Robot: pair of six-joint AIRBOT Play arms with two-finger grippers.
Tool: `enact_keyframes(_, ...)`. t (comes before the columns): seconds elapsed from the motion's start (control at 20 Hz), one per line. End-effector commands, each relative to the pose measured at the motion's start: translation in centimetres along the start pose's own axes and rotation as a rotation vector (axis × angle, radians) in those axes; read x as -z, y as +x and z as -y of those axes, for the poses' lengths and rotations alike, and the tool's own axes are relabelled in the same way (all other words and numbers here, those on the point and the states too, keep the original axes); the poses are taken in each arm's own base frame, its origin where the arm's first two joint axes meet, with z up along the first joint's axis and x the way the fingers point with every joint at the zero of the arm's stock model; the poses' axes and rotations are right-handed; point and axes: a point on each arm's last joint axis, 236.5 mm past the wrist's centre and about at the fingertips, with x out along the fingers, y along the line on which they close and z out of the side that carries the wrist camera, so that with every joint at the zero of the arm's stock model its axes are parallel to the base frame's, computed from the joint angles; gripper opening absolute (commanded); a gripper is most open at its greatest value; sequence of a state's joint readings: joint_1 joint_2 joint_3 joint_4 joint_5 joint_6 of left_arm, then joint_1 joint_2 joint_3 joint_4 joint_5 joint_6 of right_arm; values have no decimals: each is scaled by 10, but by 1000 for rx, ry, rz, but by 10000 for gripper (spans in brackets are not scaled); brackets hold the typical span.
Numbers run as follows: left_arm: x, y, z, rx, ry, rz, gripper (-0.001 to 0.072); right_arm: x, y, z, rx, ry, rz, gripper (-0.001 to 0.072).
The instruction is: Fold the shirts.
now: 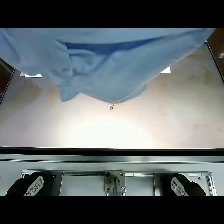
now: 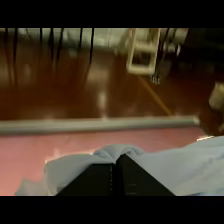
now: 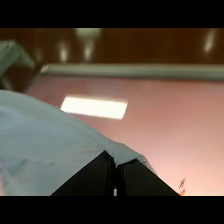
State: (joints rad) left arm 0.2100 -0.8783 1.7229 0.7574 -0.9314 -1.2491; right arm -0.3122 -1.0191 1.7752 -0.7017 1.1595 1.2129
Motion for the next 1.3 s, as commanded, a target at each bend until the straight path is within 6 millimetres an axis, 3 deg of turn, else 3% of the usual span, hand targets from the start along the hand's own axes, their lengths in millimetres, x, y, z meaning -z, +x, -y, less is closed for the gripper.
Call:
enact_keyframes(0.0, -99, -103, 62, -61, 155, 350, 35, -94, -122, -66, 180, -160, 378, 59)
enact_keyframes(0.15, -105, -145, 57, -207, 192, 383, 35, -76, -164, -72, 321, -213, 346, 59)
enact_keyframes(0.25, -92, -155, 44, -290, 168, 330, 35, -58, -178, -64, 396, -205, 284, 59)
enact_keyframes(0.4, -46, -146, 20, -357, 155, 123, 35, -25, -175, -43, 462, -166, 136, 59)
enact_keyframes(0.55, 15, -132, -17, -429, 111, -104, 35, 24, -153, -9, 491, -85, -113, 59)
enact_keyframes(0.7, 74, -113, -58, -484, 55, -263, 36, 86, -121, 34, 491, 56, -431, 59)
enact_keyframes(0.85, 137, -80, -84, -454, -51, -385, 36, 127, -76, 80, 463, 170, -632, 59)
enact_keyframes(0.95, 176, -54, -102, -431, -137, -427, 36, 152, -38, 117, 448, 234, -715, 59)
enact_keyframes(1.1, 226, -13, -151, -469, -224, -419, 36, 199, 31, 164, 375, 362, -793, 59)
enact_keyframes(1.25, 277, 29, -201, -511, -331, -412, 36, 240, 105, 198, 275, 498, -757, 59)
